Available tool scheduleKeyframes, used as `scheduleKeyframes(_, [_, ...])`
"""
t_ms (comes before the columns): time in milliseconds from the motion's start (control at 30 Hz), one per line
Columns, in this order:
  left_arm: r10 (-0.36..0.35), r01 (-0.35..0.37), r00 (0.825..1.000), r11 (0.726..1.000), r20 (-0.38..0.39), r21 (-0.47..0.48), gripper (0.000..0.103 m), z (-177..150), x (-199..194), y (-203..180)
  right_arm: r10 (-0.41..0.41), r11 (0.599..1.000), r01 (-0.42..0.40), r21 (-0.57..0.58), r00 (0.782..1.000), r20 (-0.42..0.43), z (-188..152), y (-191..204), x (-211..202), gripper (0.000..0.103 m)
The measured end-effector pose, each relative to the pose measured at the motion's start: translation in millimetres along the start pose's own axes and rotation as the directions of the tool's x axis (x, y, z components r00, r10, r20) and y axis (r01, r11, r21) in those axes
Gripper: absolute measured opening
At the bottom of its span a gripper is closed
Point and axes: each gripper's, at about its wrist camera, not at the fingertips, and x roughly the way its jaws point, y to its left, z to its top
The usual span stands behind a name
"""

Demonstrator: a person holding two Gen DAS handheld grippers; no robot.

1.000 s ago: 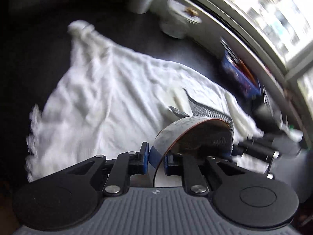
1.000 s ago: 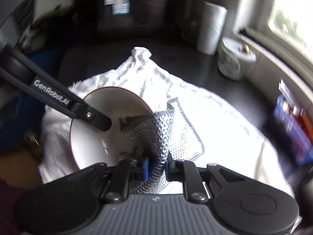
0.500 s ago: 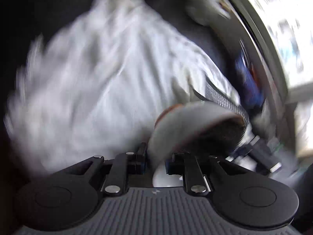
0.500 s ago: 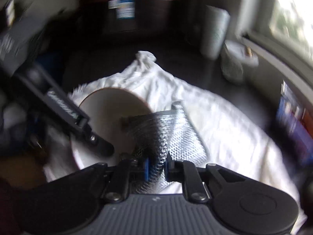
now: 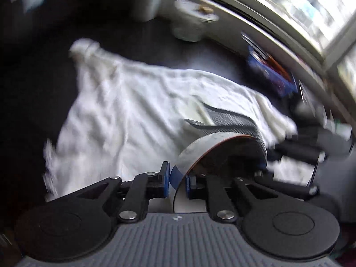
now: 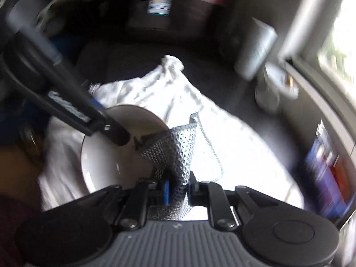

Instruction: Clean bowl

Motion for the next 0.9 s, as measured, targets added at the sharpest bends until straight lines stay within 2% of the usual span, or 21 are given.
scheduleKeyframes(33, [-0.022, 0.022, 1.000, 0.997, 0.004, -0.074, 0.013, -1.7, 0.3, 9.2, 0.012, 1.000, -0.012, 0.024, 1.000, 0.000, -1.5, -1.4, 1.8, 0.017])
scheduleKeyframes(100, [-0.053, 0.055, 0.999, 0.986, 0.012, -0.158, 0.016, -5.1, 0.1, 19.2, 0.059, 0.990, -0.059, 0.127, 0.998, 0.002, -5.5, -8.2, 5.0, 0.018])
scheduleKeyframes(133, [-0.086, 0.089, 0.996, 0.969, 0.020, -0.233, 0.019, -8.2, 0.9, 27.4, 0.081, 0.980, -0.081, 0.183, 0.997, 0.004, -7.7, -12.7, 6.4, 0.018])
scheduleKeyframes(233, [-0.177, 0.174, 0.984, 0.891, 0.034, -0.420, 0.020, -16.5, 6.9, 49.0, 0.157, 0.920, -0.154, 0.359, 0.987, 0.021, -16.5, -28.2, 10.3, 0.018])
scheduleKeyframes(267, [-0.208, 0.198, 0.978, 0.852, 0.033, -0.484, 0.020, -21.1, 11.1, 56.0, 0.178, 0.896, -0.174, 0.408, 0.984, 0.029, -19.3, -32.5, 10.7, 0.018])
scheduleKeyframes(333, [-0.255, 0.228, 0.966, 0.787, 0.034, -0.573, 0.020, -28.9, 19.1, 65.0, 0.182, 0.881, -0.181, 0.438, 0.983, 0.040, -20.2, -33.6, 7.6, 0.018])
scheduleKeyframes(367, [-0.271, 0.235, 0.962, 0.764, 0.032, -0.601, 0.020, -32.0, 22.0, 67.2, 0.173, 0.884, -0.174, 0.433, 0.984, 0.041, -19.3, -33.4, 5.1, 0.018])
scheduleKeyframes(467, [-0.295, 0.246, 0.955, 0.747, 0.023, -0.618, 0.020, -35.9, 27.8, 66.9, 0.151, 0.900, -0.155, 0.407, 0.988, 0.043, -17.4, -32.4, 1.4, 0.018])
scheduleKeyframes(500, [-0.287, 0.237, 0.958, 0.772, 0.010, -0.590, 0.019, -34.0, 27.2, 63.2, 0.137, 0.914, -0.142, 0.380, 0.990, 0.040, -15.9, -30.0, 0.6, 0.017])
scheduleKeyframes(567, [-0.202, 0.163, 0.978, 0.902, -0.056, -0.399, 0.020, -23.3, 23.3, 40.0, 0.081, 0.966, -0.084, 0.244, 0.996, 0.022, -9.7, -16.4, -0.1, 0.017])
scheduleKeyframes(600, [-0.152, 0.126, 0.986, 0.946, -0.065, -0.299, 0.020, -20.2, 20.7, 28.2, 0.053, 0.986, -0.056, 0.159, 0.998, 0.023, -7.3, -7.7, -1.7, 0.016])
scheduleKeyframes(633, [-0.102, 0.086, 0.992, 0.977, -0.070, -0.196, 0.020, -17.1, 18.2, 16.3, 0.025, 0.997, -0.027, 0.073, 0.999, 0.026, -5.3, 0.9, -3.5, 0.016])
scheduleKeyframes(667, [-0.054, 0.047, 0.996, 0.994, -0.065, -0.096, 0.020, -14.3, 15.4, 5.1, 0.000, 1.000, 0.001, -0.006, 1.000, 0.031, -4.2, 8.2, -5.5, 0.015])
scheduleKeyframes(700, [-0.018, 0.017, 0.999, 1.000, -0.045, -0.013, 0.021, -13.2, 11.6, -4.1, -0.022, 0.997, 0.025, -0.075, 0.999, 0.040, -3.4, 14.1, -7.3, 0.014])
scheduleKeyframes(733, [0.030, -0.027, 0.999, 0.993, -0.022, 0.114, 0.021, -11.3, 7.4, -18.9, -0.044, 0.988, 0.051, -0.148, 0.998, 0.050, -2.8, 20.5, -9.1, 0.013])
scheduleKeyframes(767, [0.071, -0.070, 0.997, 0.971, 0.007, 0.230, 0.021, -9.6, 3.1, -32.8, -0.065, 0.970, 0.077, -0.228, 0.996, 0.062, -2.8, 27.3, -10.6, 0.013])
scheduleKeyframes(800, [0.089, -0.096, 0.995, 0.948, 0.036, 0.302, 0.021, -9.1, -0.6, -42.2, -0.080, 0.949, 0.099, -0.299, 0.994, 0.074, -3.4, 33.1, -11.3, 0.013])
scheduleKeyframes(867, [0.113, -0.129, 0.992, 0.896, 0.062, 0.424, 0.020, -9.1, -4.4, -57.1, -0.103, 0.898, 0.135, -0.420, 0.990, 0.098, -4.6, 43.3, -12.5, 0.014])
scheduleKeyframes(900, [0.125, -0.148, 0.989, 0.872, 0.080, 0.467, 0.017, -10.1, -6.4, -62.2, -0.102, 0.888, 0.136, -0.439, 0.990, 0.101, -5.0, 44.4, -12.5, 0.014])
